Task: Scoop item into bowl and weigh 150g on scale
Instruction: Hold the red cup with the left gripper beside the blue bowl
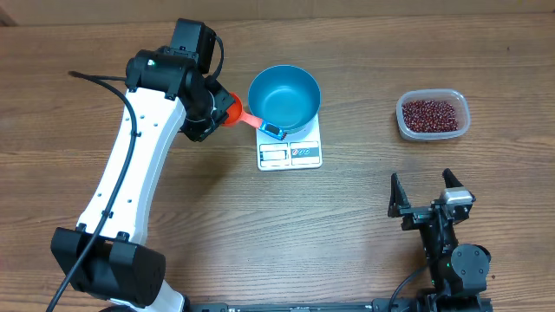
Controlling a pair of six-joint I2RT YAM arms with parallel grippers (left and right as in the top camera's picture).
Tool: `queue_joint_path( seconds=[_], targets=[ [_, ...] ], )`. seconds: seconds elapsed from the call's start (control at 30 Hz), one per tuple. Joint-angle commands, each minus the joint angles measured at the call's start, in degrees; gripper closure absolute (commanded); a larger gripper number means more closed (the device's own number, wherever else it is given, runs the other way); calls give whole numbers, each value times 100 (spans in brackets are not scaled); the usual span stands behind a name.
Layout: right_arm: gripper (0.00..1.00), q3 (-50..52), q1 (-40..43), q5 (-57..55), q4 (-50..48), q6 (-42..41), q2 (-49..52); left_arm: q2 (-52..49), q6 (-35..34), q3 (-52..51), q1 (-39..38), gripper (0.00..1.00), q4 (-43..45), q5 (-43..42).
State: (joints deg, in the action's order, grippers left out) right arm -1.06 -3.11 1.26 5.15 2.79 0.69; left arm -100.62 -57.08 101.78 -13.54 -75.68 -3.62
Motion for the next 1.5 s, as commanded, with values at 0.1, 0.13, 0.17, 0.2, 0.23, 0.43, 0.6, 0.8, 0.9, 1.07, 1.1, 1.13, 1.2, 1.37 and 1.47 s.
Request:
queue_joint_path(
  seconds=[0.1, 0.13, 0.17, 0.2, 0.23, 0.43, 0.6, 0.8, 0.9, 1.07, 1.1, 1.13, 1.2, 1.37, 1.47],
  targets=[
    [0, 61, -35, 7, -35, 11, -52, 162, -101, 151, -74, 96, -22, 127],
    [0, 61, -35, 7, -35, 11, -52, 162, -101, 151, -74, 96, -22, 127],
    [0, 61, -37, 7, -35, 11, -52, 162, -101, 151, -74, 96, -20, 127],
    [0, 61, -35, 7, -35, 11, -52, 162, -101, 151, -74, 96, -20, 127],
    [0, 61, -35, 7, -35, 11, -52, 162, -101, 151, -74, 96, -22, 127],
    [0, 61, -35, 7, -35, 11, -52, 162, -101, 151, -74, 96, -22, 127],
    [0, 61, -35, 7, -35, 11, -52, 162, -101, 151, -74, 96, -22, 127],
    [0, 61, -35, 7, -35, 11, -52, 162, -101, 151, -74, 96, -22, 127],
    [0, 61, -35, 7, -35, 11, -52, 162, -101, 151, -74, 96, -20, 127],
    [0, 61, -35, 7, -35, 11, -52, 162, -101, 151, -74, 96, -15, 127],
    [0, 61, -35, 7, -35, 11, -52, 162, -101, 151, -74, 96, -15, 127],
    [0, 61, -35, 7, -35, 11, -52, 162, -101, 151, -74, 96, -15, 127],
    [0, 61, -35, 7, -35, 11, -52, 162, -101, 151, -74, 96, -15, 127],
    [0, 61, -35, 7, -35, 11, -52, 162, -103, 151, -74, 96, 13, 129],
    [0, 61, -35, 4, -35, 11, -52, 162, -101, 151, -74, 96, 74, 127]
  ],
)
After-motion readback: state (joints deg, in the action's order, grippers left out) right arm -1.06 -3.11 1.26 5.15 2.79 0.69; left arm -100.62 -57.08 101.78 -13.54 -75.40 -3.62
